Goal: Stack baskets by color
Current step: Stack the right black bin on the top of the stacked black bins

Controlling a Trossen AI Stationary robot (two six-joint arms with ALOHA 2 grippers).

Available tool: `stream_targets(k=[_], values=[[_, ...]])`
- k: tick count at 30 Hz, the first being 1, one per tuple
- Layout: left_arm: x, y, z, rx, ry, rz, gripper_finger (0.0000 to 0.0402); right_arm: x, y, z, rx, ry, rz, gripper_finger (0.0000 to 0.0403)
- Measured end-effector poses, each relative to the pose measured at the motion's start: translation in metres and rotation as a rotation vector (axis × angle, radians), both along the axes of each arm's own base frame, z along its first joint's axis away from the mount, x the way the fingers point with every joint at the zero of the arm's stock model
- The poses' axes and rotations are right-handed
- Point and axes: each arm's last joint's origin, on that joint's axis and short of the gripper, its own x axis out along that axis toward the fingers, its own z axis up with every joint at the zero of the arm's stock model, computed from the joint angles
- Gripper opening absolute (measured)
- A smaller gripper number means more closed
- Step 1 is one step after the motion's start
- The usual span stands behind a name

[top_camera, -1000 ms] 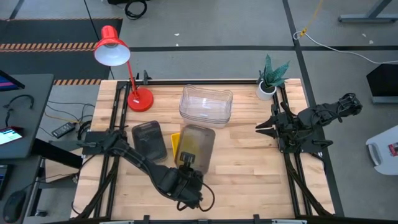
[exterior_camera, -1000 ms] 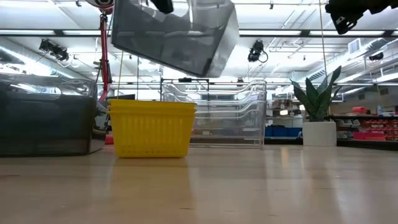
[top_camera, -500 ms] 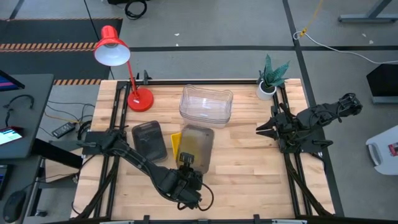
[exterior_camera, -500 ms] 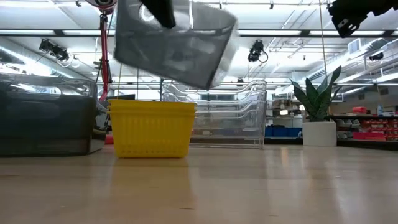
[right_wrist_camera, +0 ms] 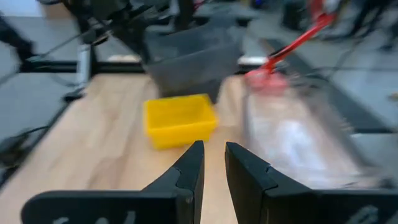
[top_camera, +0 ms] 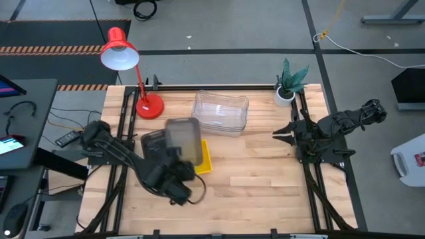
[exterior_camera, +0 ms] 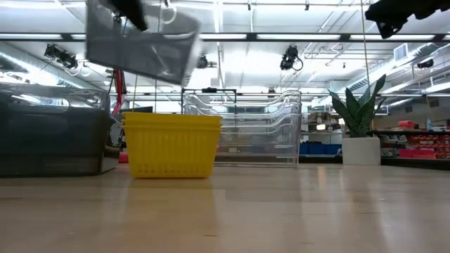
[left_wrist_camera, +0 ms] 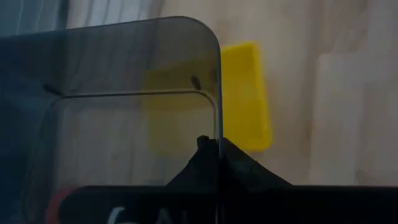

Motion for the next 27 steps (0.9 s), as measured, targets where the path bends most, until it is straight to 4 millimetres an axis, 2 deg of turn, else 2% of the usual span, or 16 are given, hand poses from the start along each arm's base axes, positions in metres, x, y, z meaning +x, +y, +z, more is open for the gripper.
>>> stream_targets(k=[4,9,14,17,27], values=[[-0.029,0.014,-0.006,-0.036,-0.032,0.089,0.0004,0.001,-0.003,0.005,-0.076,-0.057,-0.096,0.0071],[-0.057,0.017,-0.006,-0.111,-0.130,0.154,0.0006,0.002,-0.004,0.011,-0.150,-0.106,-0.145,0.0071],[-0.067,0.007,-0.006,-0.175,-0.169,0.204,0.0007,0.002,-0.007,0.018,-0.227,-0.155,-0.232,0.0071],[-0.074,0.001,-0.009,-0.203,-0.132,0.230,0.0007,0.003,-0.008,0.024,-0.260,-0.191,-0.257,0.0071],[-0.103,-0.013,-0.011,-0.167,-0.139,0.324,0.0004,0.009,-0.017,0.035,-0.310,-0.266,-0.347,0.0071]])
